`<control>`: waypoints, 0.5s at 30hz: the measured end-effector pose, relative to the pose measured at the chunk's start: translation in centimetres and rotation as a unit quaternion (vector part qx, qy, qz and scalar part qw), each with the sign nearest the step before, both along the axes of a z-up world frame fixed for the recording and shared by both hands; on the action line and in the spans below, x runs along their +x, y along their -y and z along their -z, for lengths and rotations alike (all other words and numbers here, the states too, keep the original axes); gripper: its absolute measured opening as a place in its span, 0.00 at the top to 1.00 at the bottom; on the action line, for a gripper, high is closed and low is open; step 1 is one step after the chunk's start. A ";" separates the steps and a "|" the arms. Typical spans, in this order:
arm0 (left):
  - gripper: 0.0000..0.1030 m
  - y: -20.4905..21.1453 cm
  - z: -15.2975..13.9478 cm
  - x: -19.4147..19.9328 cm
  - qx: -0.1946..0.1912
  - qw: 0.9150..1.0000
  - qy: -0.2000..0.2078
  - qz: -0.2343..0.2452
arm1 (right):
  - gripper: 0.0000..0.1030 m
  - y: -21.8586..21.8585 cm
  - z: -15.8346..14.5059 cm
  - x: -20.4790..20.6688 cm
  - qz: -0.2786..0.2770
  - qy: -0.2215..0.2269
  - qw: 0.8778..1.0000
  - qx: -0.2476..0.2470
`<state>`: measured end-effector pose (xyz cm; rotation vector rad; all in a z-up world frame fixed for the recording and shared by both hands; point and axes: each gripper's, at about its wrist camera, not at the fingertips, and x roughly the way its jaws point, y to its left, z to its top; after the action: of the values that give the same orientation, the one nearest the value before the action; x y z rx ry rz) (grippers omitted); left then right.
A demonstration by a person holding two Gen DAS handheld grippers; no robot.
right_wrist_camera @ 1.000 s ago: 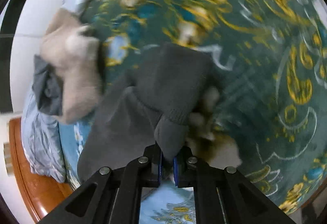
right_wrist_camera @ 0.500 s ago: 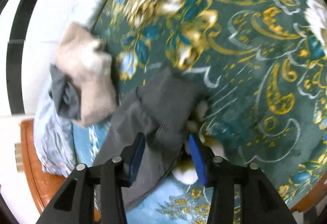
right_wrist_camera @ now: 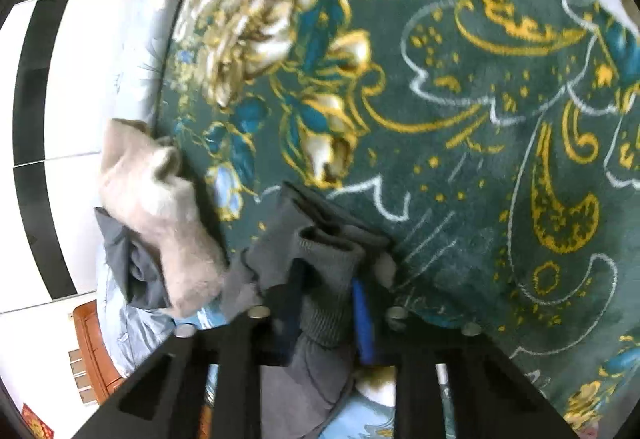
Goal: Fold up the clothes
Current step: 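Open the left gripper and release the waistband while the right gripper holds the cuff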
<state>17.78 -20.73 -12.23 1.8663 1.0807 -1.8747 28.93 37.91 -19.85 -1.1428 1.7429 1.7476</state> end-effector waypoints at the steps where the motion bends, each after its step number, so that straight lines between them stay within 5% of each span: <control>1: 0.75 -0.6 0.0 0.2 0.002 1.000 0.000 0.004 | 0.94 -0.2 -0.6 0.0 -0.007 -0.012 1.000 0.004; 6: 0.75 -2.4 0.2 1.7 0.005 1.000 0.012 0.019 | 0.94 -0.4 -4.7 -1.2 -0.068 -0.101 0.992 0.039; 13: 0.75 -4.1 1.6 2.2 0.002 0.999 0.036 0.037 | 0.88 -1.3 1.3 0.1 -0.059 -0.035 0.998 -0.005; 14: 0.75 -4.3 1.7 2.2 0.000 0.998 0.039 0.041 | 0.84 -1.3 1.7 0.3 -0.056 -0.031 0.998 -0.010; 15: 0.75 -4.4 1.7 2.3 -0.001 0.998 0.041 0.044 | 0.69 -1.2 1.9 0.5 -0.056 -0.028 0.998 -0.008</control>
<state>20.04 -16.30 -13.97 2.0019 0.9838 -1.8263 29.44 39.14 -21.71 -1.2305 1.7599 1.8499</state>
